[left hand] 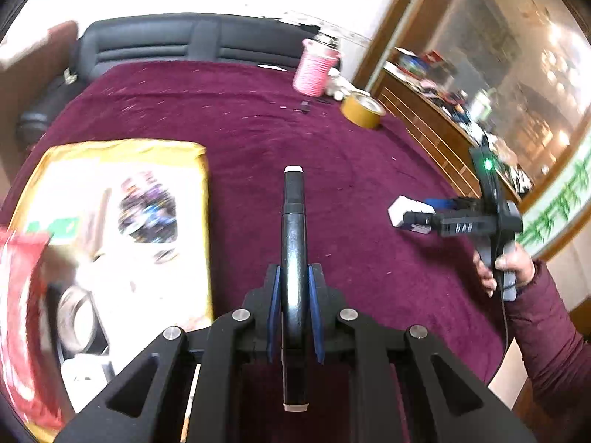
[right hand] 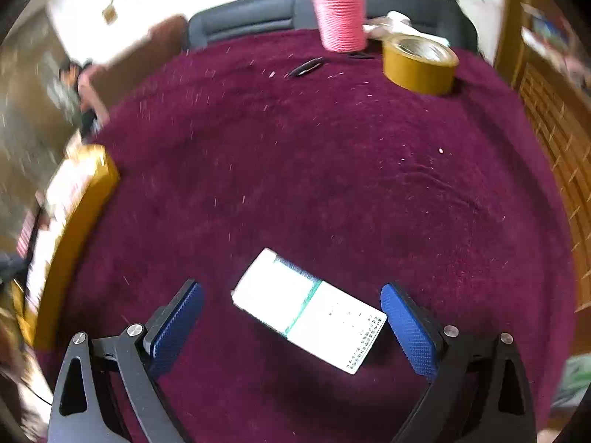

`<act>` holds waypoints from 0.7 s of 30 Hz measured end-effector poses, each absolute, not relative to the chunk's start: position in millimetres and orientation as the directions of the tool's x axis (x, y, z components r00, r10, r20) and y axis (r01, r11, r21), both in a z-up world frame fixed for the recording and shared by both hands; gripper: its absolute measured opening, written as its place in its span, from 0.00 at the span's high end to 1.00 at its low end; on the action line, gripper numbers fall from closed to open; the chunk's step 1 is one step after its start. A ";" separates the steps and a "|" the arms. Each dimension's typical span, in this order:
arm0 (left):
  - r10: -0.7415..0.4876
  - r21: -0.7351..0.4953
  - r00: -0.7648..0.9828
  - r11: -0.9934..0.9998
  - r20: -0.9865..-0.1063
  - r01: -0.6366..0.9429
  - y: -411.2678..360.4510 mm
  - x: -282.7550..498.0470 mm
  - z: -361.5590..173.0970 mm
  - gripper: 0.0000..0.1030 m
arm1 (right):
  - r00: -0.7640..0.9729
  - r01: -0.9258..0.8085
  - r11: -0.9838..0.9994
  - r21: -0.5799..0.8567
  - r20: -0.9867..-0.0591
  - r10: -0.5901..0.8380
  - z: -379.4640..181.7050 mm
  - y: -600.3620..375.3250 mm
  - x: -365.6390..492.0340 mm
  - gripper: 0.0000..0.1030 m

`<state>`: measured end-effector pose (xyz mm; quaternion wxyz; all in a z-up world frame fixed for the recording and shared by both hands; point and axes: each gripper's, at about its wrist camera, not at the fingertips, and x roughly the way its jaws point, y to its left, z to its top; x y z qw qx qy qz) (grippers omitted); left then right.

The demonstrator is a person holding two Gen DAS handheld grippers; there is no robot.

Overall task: Organize objects
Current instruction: 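Carry the black marker and medicine box over the tray with both grippers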

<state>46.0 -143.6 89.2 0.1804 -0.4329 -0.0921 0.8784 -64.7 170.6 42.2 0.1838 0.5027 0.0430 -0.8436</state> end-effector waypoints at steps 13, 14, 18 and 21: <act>0.296 -0.325 -0.655 -0.942 -0.695 -0.081 -212.8 96.8 94.4 0.86 | -0.491 0.286 -0.958 -0.024 -0.862 -0.125 46.5 143.5 -32.2 0.64; 0.291 -0.328 -0.657 -0.942 -0.695 -0.070 -218.6 99.5 93.8 0.86 | -0.501 0.277 -0.961 -0.009 -0.854 -0.137 50.9 143.0 -28.4 0.64; 0.252 -0.319 -0.673 -0.947 -0.695 -0.025 -237.2 104.9 94.9 0.86 | -0.527 0.266 -0.960 0.087 -0.821 -0.220 73.2 136.0 -12.6 0.64; 0.212 -0.294 -0.679 -0.956 -0.703 0.006 -248.8 101.3 94.6 0.86 | -0.518 0.300 -0.940 0.164 -0.799 -0.305 89.8 115.9 -5.4 0.64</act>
